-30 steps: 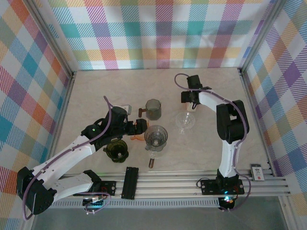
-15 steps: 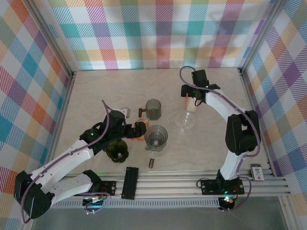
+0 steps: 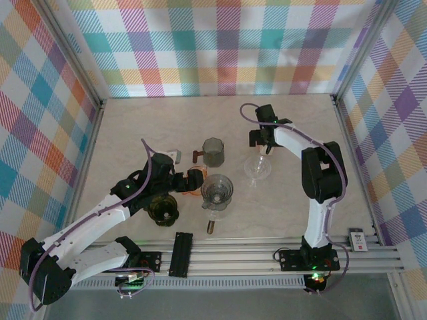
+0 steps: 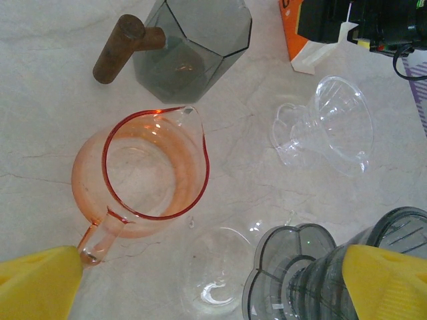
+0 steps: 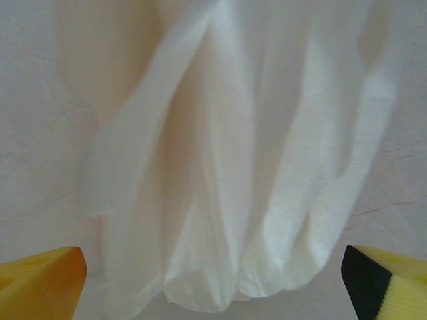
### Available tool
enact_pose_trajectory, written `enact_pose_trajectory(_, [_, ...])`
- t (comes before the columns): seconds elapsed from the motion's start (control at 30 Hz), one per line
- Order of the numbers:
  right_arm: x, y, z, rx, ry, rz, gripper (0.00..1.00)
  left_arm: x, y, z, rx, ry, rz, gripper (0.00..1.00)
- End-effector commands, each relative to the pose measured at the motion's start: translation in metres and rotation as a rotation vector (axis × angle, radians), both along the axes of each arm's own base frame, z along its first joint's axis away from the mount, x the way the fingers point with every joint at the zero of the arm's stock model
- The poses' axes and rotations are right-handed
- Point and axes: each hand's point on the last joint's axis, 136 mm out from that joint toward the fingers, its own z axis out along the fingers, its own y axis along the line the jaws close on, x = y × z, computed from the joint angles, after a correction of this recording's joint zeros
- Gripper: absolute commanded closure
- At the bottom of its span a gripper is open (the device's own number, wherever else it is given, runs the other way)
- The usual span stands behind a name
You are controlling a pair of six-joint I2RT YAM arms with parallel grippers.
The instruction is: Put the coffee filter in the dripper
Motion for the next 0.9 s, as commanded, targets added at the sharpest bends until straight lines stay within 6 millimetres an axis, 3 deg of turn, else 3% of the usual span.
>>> enact_pose_trajectory(0.0, [0.000,-0.017,0.001,-0.107,0.003,-0.019,0.01,0.004,-0.001,0.005,-0.026,-0.013,0.006,0.00])
enact_pose_trajectory(0.27, [-0.004,-0.030,-0.002,-0.119,0.007,-0.052,0.01,0.005,-0.001,0.005,-0.025,-0.009,0.006,0.00])
enact_pose_trajectory(0.43, [-0.003,-0.030,0.010,-0.110,-0.020,-0.060,0.01,0.005,-0.001,0.003,-0.026,-0.004,0.008,0.00])
enact_pose_trajectory(0.87, [-0.023,0.009,0.102,0.214,-0.279,0.004,0.04,0.004,0.000,0.007,-0.051,-0.021,0.017,0.00])
